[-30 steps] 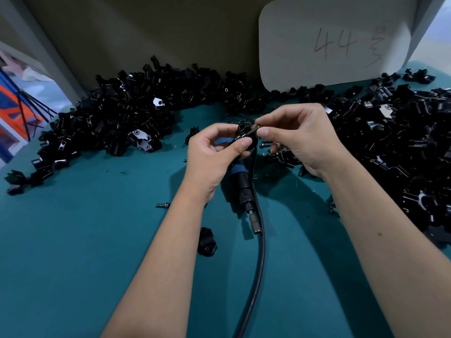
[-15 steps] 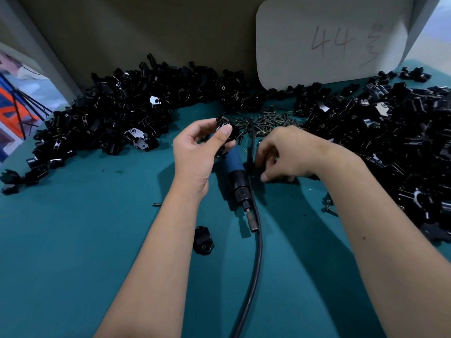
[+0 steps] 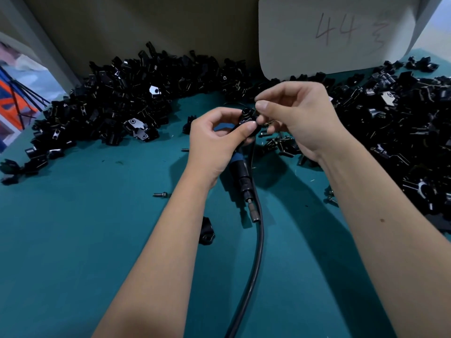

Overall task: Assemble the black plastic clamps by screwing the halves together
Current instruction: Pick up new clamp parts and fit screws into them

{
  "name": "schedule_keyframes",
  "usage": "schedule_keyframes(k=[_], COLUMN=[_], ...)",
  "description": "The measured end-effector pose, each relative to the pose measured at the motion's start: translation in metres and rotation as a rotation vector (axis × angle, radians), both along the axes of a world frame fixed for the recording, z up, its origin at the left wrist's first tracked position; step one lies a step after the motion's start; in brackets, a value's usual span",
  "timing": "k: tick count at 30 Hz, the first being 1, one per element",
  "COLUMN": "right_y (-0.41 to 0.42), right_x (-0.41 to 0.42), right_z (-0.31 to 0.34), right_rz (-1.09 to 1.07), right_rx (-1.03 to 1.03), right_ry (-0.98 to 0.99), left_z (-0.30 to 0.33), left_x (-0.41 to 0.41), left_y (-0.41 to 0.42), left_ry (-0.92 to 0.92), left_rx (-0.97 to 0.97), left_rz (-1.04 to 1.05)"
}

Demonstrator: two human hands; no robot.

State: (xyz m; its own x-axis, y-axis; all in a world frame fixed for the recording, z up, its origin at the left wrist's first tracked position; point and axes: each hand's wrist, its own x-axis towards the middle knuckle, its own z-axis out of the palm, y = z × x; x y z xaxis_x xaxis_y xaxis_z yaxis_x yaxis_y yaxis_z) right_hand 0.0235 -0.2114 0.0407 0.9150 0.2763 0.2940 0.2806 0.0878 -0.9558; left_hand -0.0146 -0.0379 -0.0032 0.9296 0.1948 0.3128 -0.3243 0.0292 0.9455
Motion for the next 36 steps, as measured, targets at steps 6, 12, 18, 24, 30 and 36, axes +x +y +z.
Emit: schedule_keyframes(k=[6,12,18,24,30,36], right_y=[-0.009,-0.013,-0.009,-0.022,-0.015,-0.012], right_x=[0.003,0.003,-0.001,0.007,0.008,0.011], right_z=[0.000,0.002,0.010,0.009,-0.006,-0.011], right_rz=[0.057,-0.011,-0.053,-0.201,-0.062,-0.118], right_rx=[-0.125,-0.351,-0.577,-0.925,-1.310,-1.315], right_ry=[-0.044,-0.059,-0.192,-0.280,-0.212,-0.173], left_z=[0.003,0.006,0.006,0.008,0.008,0.011], left_x=[-0.003,-0.005,-0.005,-0.002,-0.003,-0.005], left_y=[-0.004,-0.007,-0.009,0.005,0.009,0.011], left_ry=[0.026,0.046,0.057,0.135,0.213,0.263], left_rx=[-0.019,0.036,0.007,-0.396,-0.562,-0.668], left_rz=[-0.044,-0.059,-0.041,0.055,0.031,0.036])
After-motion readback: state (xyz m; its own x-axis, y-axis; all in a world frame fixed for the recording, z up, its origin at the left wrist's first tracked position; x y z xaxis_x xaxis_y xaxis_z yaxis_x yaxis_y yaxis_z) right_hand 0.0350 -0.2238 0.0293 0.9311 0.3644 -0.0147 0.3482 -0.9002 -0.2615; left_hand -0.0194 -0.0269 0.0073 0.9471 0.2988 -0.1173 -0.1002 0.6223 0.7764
